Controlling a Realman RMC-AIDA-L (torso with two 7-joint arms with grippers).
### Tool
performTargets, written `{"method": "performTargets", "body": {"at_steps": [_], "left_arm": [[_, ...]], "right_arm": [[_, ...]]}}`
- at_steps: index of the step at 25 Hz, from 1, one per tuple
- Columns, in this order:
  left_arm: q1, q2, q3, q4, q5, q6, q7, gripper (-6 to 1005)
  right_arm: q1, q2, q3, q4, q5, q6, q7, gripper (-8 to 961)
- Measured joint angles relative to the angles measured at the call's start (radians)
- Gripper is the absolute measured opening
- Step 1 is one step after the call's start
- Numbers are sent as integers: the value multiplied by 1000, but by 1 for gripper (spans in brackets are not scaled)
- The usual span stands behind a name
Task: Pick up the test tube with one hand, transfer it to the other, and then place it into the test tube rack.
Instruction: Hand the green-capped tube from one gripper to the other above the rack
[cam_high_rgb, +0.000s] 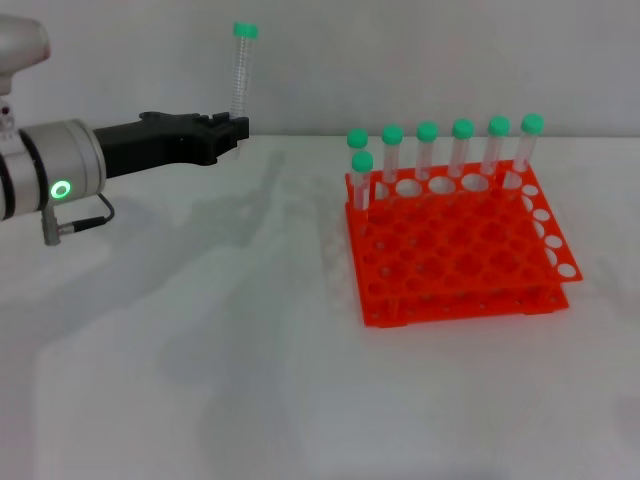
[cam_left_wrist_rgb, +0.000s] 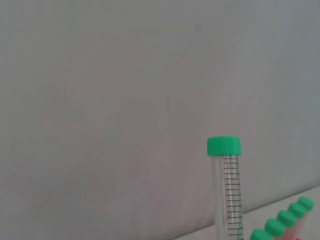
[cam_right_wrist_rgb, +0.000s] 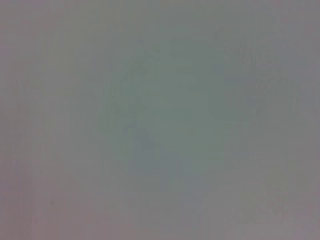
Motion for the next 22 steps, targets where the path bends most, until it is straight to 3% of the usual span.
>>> {"method": "performTargets", "body": {"at_steps": [4, 10, 16, 22], "left_arm": [[35, -2, 8, -20, -123, 54, 103, 193], [71, -1, 10, -50, -214, 199, 259, 193], [83, -2, 11, -98, -234, 325, 412, 193], [85, -2, 54, -143, -228, 372, 528, 193]], "right_arm": [[-12, -13, -103, -59, 0, -10, 124, 878], [-11, -60, -260, -114, -17, -73, 300, 878], [19, -85, -280, -151, -125, -201, 447, 878], [79, -89, -281, -155, -223, -317, 553, 878]]}}
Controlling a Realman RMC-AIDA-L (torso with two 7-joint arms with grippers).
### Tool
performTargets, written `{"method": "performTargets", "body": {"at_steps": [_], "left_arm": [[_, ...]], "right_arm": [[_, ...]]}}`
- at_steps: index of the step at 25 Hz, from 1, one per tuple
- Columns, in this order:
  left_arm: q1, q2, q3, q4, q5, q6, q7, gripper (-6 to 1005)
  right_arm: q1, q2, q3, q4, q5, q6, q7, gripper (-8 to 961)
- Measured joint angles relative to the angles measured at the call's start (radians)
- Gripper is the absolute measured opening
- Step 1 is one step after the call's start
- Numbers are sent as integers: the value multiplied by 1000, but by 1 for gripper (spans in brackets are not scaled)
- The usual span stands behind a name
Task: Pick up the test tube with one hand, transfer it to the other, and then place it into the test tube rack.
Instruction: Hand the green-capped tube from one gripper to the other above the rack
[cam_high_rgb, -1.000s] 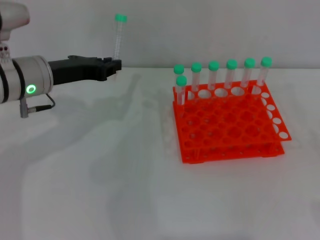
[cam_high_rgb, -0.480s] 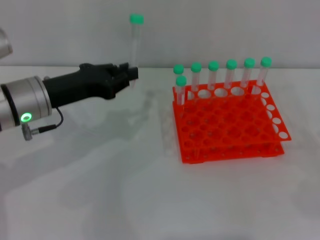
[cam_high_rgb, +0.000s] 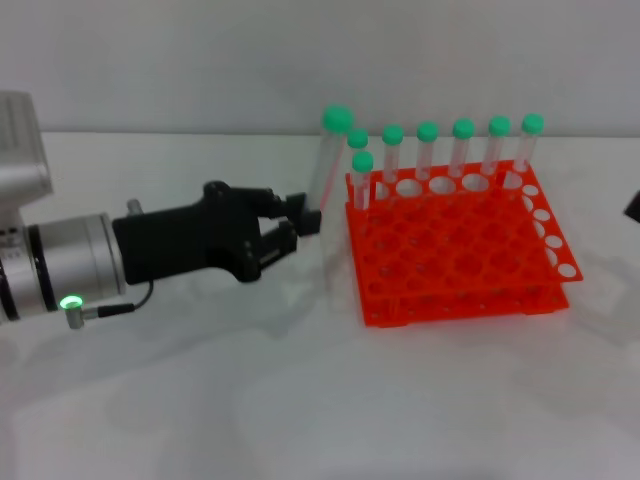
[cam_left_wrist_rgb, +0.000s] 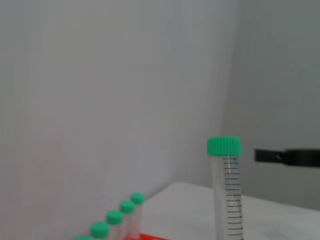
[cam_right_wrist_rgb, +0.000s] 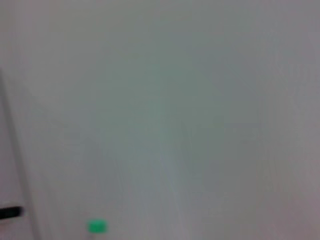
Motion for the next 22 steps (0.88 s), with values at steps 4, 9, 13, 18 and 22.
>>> {"method": "performTargets", "body": {"at_steps": [4, 9, 13, 18, 22], "left_arm": [[-2, 0, 60, -8, 1, 3, 27, 193], [-13, 0, 134, -9, 2, -4, 36, 193], [-25, -2, 168, -9, -7, -7, 48, 193], [-41, -6, 196, -4, -12, -8, 50, 193], [-52, -7, 197, -3, -16, -8, 52, 192]], "right_arm": [[53, 11, -10, -1, -62, -50, 49, 877], [117, 32, -88, -1, -75, -58, 76, 877], [159, 55, -136, -2, -76, -53, 79, 876], [188, 77, -157, -3, -84, -36, 80, 876], [191, 89, -164, -3, -88, -13, 78, 875]]}}
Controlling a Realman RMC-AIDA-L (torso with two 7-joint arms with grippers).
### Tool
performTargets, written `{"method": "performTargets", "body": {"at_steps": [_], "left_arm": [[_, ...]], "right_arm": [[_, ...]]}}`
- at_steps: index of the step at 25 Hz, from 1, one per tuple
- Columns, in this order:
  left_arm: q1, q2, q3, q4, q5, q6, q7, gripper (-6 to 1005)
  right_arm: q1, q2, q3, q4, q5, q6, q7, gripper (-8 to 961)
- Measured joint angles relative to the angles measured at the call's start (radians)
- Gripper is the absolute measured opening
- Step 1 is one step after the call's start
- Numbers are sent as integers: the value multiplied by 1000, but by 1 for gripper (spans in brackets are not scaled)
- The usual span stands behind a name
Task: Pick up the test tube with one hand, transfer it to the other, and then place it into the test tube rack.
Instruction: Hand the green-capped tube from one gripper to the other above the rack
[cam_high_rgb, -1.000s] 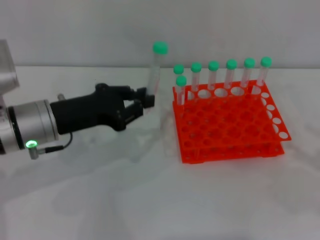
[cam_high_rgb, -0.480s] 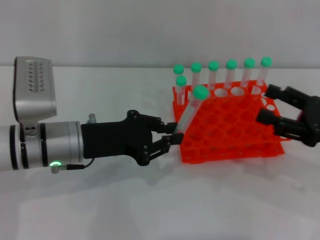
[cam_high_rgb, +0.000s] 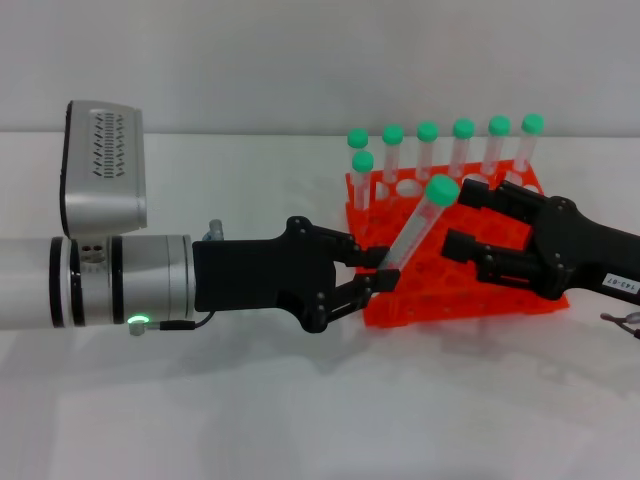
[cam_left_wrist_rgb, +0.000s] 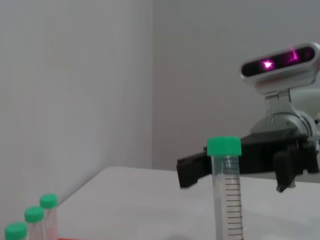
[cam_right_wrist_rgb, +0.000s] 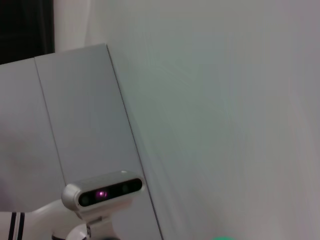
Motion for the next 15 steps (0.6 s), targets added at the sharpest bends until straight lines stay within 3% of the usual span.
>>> {"method": "performTargets", "body": {"at_steps": [15], "left_arm": [[-26, 0, 2, -5, -6, 0, 11, 192]], "right_arm": [[12, 15, -18, 1, 0, 15, -29, 840]]}}
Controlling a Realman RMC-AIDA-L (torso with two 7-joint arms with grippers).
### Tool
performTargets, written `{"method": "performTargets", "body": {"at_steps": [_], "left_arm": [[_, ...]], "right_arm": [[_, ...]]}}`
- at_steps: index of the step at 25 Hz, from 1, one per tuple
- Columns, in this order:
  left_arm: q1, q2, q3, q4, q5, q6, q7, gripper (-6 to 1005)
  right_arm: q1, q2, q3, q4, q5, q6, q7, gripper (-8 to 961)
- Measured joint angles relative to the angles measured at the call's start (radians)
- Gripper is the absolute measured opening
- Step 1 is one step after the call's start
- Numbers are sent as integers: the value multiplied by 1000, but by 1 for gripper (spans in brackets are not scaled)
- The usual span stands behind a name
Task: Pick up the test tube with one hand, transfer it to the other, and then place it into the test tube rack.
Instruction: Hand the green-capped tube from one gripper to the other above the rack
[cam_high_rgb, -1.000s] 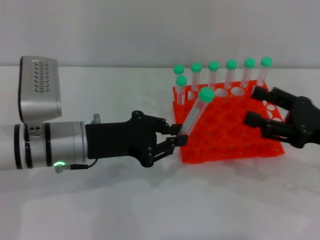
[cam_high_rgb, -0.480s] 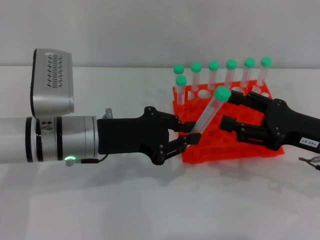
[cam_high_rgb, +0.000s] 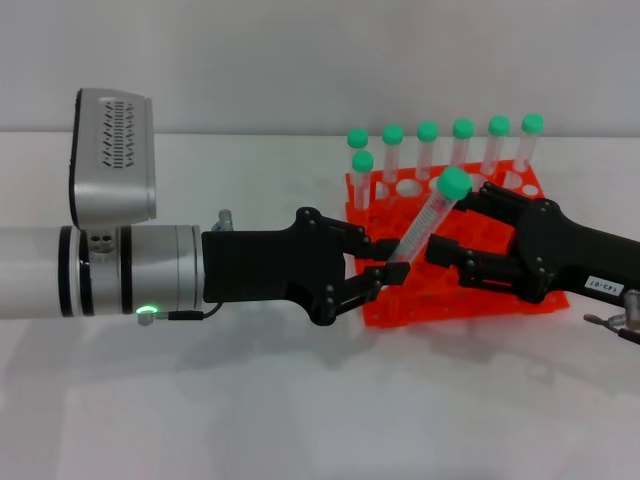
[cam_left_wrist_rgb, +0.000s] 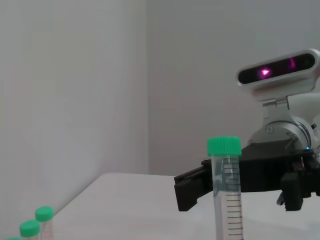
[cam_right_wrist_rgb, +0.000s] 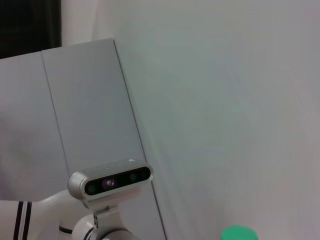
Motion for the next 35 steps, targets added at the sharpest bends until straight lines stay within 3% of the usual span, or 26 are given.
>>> {"method": "performTargets", "body": {"at_steps": [12, 20, 28, 35], "left_arm": [[-1, 0, 51, -2, -11, -48, -1, 192], [-1, 0, 52, -2, -16, -52, 1, 192], [-1, 0, 52, -2, -17, -61, 1, 192], [-1, 0, 52, -2, -16, -62, -3, 192]], "right_arm": [[9, 7, 1, 5, 7, 14, -16, 663], [18, 9, -15, 8, 9, 23, -23, 550], [20, 9, -19, 7, 10, 28, -32, 368], [20, 9, -24, 8, 12, 29, -36, 283]]}}
